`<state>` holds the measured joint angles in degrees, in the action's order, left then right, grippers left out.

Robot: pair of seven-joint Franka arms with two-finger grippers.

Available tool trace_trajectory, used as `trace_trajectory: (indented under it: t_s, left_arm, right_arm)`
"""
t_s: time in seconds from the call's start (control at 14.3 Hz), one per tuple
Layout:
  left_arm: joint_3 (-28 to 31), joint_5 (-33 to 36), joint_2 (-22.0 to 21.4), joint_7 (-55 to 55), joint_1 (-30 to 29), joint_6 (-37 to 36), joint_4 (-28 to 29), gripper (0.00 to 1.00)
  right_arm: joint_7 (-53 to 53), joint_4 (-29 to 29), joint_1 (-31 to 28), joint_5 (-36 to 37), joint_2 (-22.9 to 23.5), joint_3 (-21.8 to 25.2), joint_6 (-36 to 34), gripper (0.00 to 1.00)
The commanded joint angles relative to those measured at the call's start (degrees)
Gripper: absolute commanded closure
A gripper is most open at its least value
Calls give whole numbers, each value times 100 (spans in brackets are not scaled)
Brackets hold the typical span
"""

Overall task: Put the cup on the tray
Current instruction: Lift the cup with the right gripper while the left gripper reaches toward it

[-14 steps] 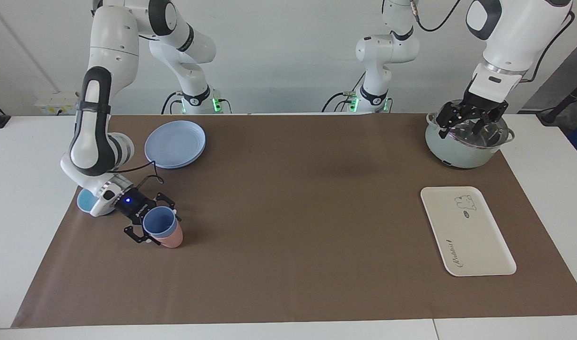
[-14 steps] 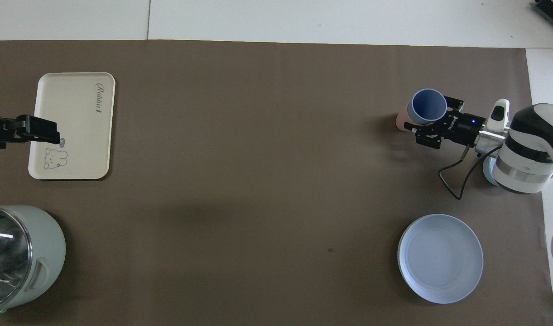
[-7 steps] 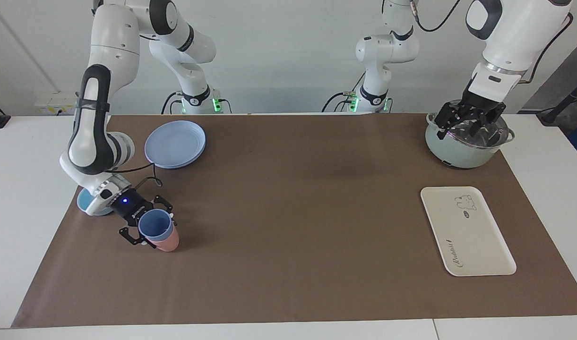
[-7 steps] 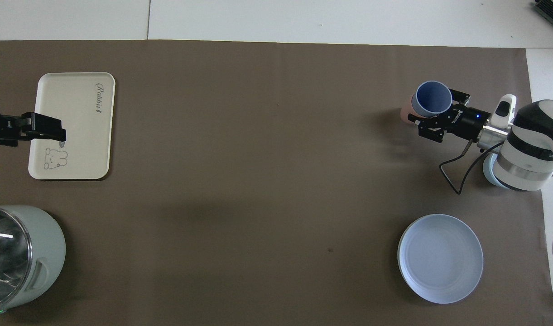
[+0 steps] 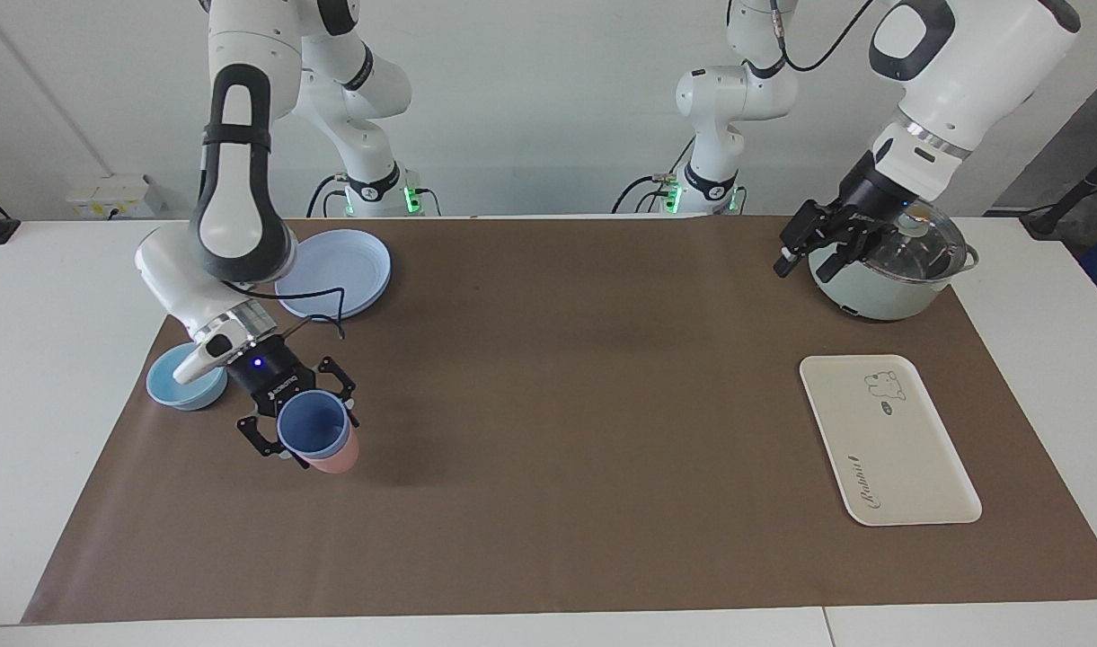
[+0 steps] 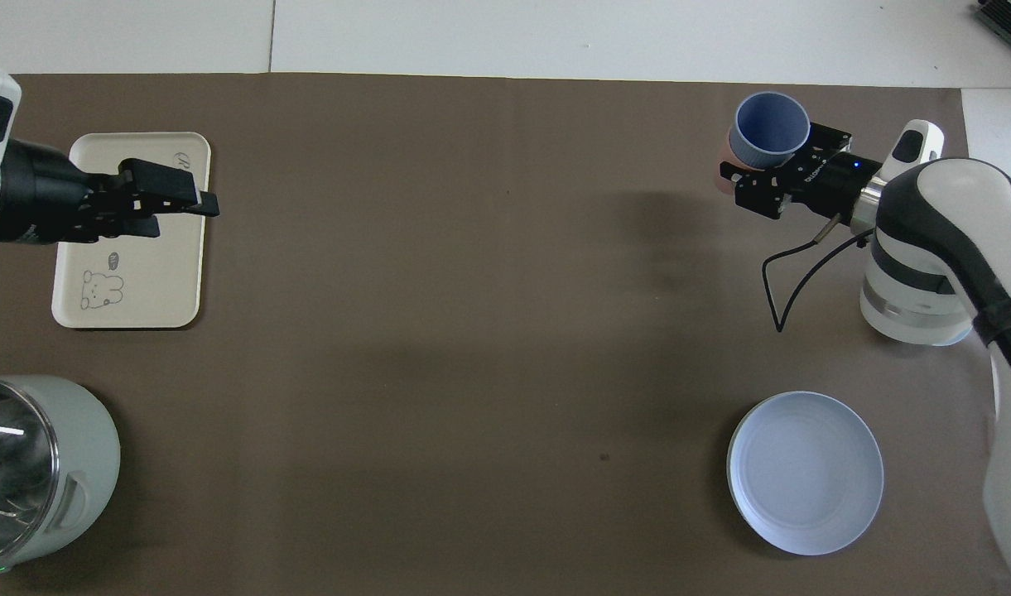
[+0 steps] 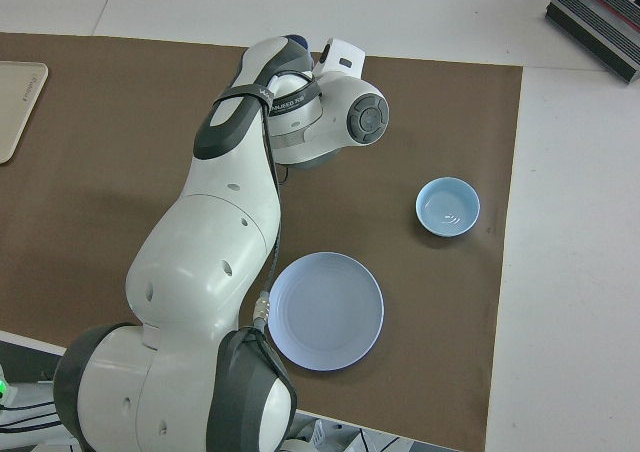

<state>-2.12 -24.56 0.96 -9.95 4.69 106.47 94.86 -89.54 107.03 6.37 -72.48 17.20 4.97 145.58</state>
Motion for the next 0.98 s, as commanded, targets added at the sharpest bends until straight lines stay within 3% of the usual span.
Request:
trace_trajectory:
  t_s: [0.0,0.14,0.28,0.49,0.63,0.91]
  left_arm:
    - [45,-670,439,-384,471,585,-90,21]
    - [36,-1207,991,-769,742,760,-624,25]
    - [45,-1192,1571,-1559,1252,1286,-1222,29]
    - [36,-1235,1811,-1843,1701,2113,-1382,34]
    - [45,-1218,2065,-2308,1912,2282,-1707,37]
    - [36,-1192,2382,-2756,2369,2930,-1770,41]
  right_arm:
    - [1268,-6,223,1073,-190,13,225,100]
    - [2252,-77,320,2075,-261,13,225,100]
    - [3271,-138,522,2954,-322,22,225,100]
    - [4713,-138,838,4404,-410,31,217,100]
    - [5689,-147,1102,5353,-410,31,208,100]
    - [7229,-138,1471,7007,-489,22,-63,100]
